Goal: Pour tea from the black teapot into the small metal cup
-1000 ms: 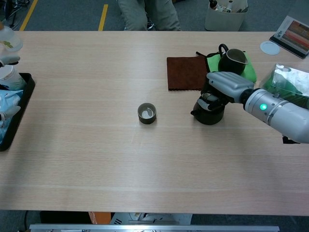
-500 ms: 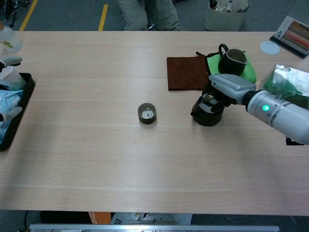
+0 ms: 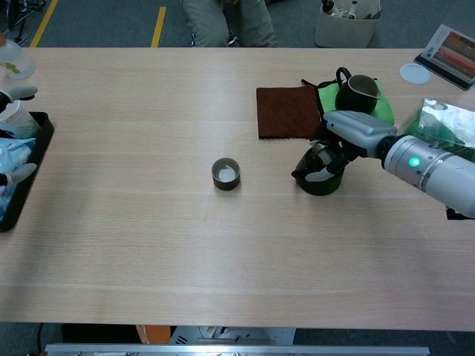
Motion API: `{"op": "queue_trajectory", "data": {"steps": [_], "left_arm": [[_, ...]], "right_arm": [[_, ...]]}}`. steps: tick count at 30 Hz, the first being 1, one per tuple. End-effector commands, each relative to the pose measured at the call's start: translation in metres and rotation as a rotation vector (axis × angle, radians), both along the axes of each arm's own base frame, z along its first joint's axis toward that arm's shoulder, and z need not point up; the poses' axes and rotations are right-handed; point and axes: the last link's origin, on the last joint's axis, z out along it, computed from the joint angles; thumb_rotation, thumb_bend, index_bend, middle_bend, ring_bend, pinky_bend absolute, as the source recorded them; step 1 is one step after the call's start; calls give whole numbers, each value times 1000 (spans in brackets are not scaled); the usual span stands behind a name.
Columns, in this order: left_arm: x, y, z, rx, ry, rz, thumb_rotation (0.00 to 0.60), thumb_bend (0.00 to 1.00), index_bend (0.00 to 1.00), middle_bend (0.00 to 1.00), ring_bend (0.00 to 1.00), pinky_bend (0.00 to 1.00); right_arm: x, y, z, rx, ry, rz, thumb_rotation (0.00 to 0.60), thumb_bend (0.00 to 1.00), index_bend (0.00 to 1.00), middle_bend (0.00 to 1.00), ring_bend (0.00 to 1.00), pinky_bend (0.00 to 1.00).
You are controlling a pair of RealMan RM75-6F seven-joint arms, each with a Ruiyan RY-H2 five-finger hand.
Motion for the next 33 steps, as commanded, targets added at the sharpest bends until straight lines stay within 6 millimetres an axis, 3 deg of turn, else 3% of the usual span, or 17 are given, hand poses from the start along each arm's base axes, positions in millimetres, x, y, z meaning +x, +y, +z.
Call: {"op": "queue_trajectory", "data": {"steps": [1,11,17,33], "left_arm": [[0,0,0,-1,0,-1,600,270,28,101,79,89],[1,0,0,-4,1,-1,600,270,28,101,79,88],[1,0,-1,-7,4,-1,600,270,28,101,78,88],[1,0,-1,-15,4,3,600,270,28,101,79,88]], "right_arm": [[0,0,1,5,8,6,490,0,755,698,754,65],[1,0,4,15,31,20,483,0,637,571,552,38],[2,0,6,19,40,26,484,0,581,516,488,37],[5,2,10,15,55,48,483,0,329,292,225,11]]}}
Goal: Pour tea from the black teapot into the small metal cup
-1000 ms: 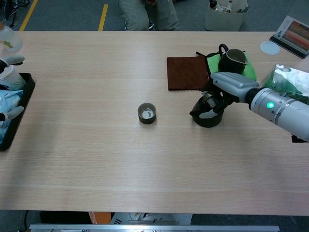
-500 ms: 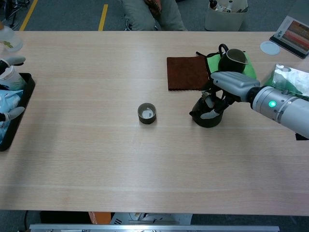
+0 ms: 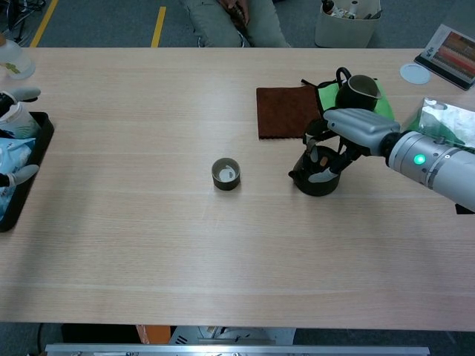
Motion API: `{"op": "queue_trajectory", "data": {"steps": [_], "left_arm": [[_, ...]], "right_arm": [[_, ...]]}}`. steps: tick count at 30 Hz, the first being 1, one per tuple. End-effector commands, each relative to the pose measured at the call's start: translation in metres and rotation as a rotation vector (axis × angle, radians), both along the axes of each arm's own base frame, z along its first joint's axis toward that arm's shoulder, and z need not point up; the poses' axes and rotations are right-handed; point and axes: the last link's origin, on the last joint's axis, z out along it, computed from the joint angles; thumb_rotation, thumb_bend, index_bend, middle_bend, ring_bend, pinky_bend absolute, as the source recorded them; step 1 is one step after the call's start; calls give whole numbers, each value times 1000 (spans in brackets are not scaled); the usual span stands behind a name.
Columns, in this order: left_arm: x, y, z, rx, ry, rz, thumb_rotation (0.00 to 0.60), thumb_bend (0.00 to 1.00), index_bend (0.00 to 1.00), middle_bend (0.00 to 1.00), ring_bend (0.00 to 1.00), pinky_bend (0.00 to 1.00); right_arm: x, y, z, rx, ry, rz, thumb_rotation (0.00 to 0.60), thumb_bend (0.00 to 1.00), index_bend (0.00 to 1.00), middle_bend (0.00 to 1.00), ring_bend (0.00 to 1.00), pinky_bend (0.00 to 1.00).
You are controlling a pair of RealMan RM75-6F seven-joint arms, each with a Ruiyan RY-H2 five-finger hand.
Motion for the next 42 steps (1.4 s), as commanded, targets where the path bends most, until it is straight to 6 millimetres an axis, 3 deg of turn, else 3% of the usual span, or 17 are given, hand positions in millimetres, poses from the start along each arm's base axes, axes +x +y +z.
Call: {"op": "queue_trajectory", "data": {"steps": [1,10,27,35,42], "left_arm": [[0,0,0,-2,-1,1,600,270,28,101,78,88],[0,0,-1,-11,-3,4,600,270,28,100,78,89],[0,1,-1,-18,-1,8,600,270,28,100,78,89],[0,1,0,-18,-1,10,600,270,28,100,77,88],[-1,3,3,-4,5,5,600,270,28,100,78,89]], "right_arm": [[0,0,1,2,3,1,483,0,314,276,208,8],[1,1,3,17,1,-5,484,0,200,185,107,0],[7,-3,16,62,78,43,483,0,244,168,82,0],[12,-5,22,-1,129,115,485,0,241,173,82,0],[8,-2,32,-121,132,140,488,0,55,71,2,0]]}}
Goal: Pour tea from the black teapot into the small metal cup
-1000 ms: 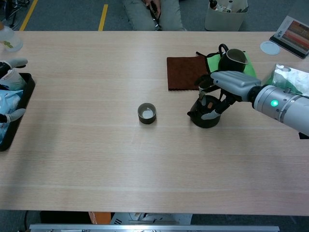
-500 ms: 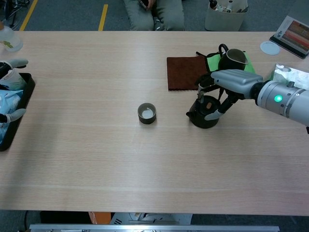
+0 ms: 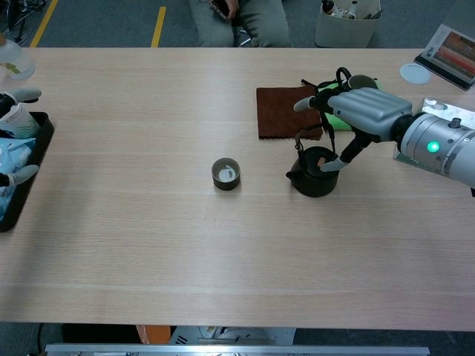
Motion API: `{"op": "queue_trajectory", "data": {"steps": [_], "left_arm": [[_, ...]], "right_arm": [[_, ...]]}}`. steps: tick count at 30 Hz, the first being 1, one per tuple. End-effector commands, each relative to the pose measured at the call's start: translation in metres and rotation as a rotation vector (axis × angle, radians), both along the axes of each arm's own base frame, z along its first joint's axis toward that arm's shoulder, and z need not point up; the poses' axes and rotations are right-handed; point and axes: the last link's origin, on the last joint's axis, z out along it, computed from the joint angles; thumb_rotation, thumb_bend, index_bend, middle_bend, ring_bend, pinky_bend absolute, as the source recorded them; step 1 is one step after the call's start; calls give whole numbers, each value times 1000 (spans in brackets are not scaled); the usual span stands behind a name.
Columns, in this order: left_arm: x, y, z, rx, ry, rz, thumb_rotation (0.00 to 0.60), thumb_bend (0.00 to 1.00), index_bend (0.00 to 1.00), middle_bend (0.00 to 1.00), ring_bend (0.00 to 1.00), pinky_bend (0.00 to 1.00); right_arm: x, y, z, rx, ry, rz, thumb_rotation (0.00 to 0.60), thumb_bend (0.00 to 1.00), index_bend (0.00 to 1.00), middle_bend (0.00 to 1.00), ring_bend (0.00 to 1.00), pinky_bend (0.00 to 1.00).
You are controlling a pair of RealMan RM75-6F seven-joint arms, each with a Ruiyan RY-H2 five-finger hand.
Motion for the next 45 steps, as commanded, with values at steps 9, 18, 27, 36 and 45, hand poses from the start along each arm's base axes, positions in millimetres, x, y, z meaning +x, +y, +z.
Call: {"op": "queue_trajectory", "data": {"steps": [9,18,27,36,45], "left_arm": [[-3,4,9,53,22,-25,600,270,29,100,77,88],[-9,9,21,136,47,-54,600,270,42,106,77,89],[-15,11,34,215,58,-45,600,270,50,115,77,88],[-16,3,41,246,81,-46,600,270,51,117,77,88],[-19,-3,46,255,107,-23,600,270,51,117,77,89]], "right_arm": [[-25,14,48,-211,-23,-50,600,0,53,69,0,0],[-61,41,101,-422,9,-94,600,0,53,78,0,0],[-93,72,135,-587,-2,-162,600,0,53,102,0,0],[-111,104,155,-644,0,-225,600,0,53,105,0,0],[-118,119,161,-655,-8,-257,600,0,53,104,0,0]]}}
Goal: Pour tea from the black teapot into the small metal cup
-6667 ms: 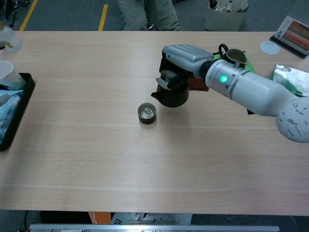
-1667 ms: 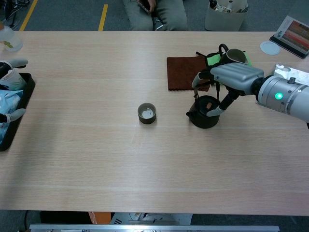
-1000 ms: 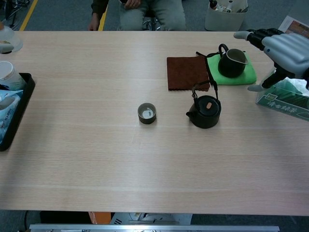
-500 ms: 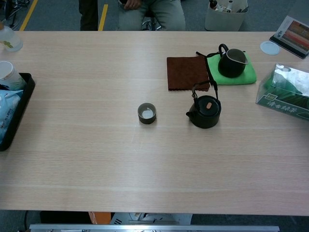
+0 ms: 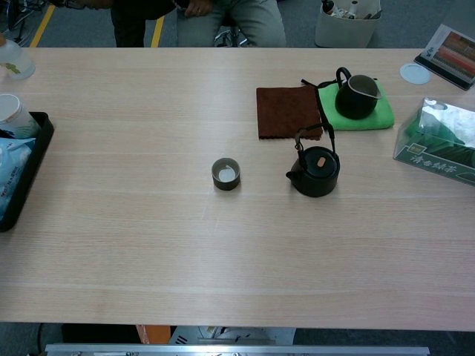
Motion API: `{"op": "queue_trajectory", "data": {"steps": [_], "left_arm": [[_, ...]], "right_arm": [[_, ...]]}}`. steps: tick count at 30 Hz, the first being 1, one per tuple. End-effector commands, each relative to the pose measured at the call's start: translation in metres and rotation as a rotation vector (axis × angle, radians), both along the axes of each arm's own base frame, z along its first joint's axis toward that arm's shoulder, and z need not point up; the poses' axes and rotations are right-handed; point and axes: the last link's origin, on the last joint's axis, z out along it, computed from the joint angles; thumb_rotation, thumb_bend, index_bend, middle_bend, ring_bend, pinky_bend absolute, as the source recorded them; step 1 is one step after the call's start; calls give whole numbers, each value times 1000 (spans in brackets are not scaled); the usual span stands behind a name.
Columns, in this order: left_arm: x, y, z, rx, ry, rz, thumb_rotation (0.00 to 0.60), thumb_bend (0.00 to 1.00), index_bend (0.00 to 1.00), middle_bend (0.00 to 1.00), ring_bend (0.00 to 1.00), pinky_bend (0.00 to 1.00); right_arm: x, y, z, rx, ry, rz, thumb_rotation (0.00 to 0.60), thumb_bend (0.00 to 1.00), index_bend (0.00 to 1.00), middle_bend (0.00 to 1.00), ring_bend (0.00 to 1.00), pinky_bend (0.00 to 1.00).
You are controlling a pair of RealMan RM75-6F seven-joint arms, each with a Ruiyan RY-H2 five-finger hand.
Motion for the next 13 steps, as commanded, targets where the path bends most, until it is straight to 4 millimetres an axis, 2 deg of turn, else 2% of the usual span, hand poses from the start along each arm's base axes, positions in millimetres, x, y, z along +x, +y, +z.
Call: {"op": "queue_trajectory", "data": {"steps": [1,13], "left_arm": [[0,-1,1,4,1,5,600,270,51,117,77,88],[-1,-6,6,14,18,16,600,270,51,117,77,88]], "right_arm": [[-1,1,0,5,-8,-5,600,0,53,105,0,0],[-6,1,0,20,-32,-23,600,0,54,104,0,0]]}}
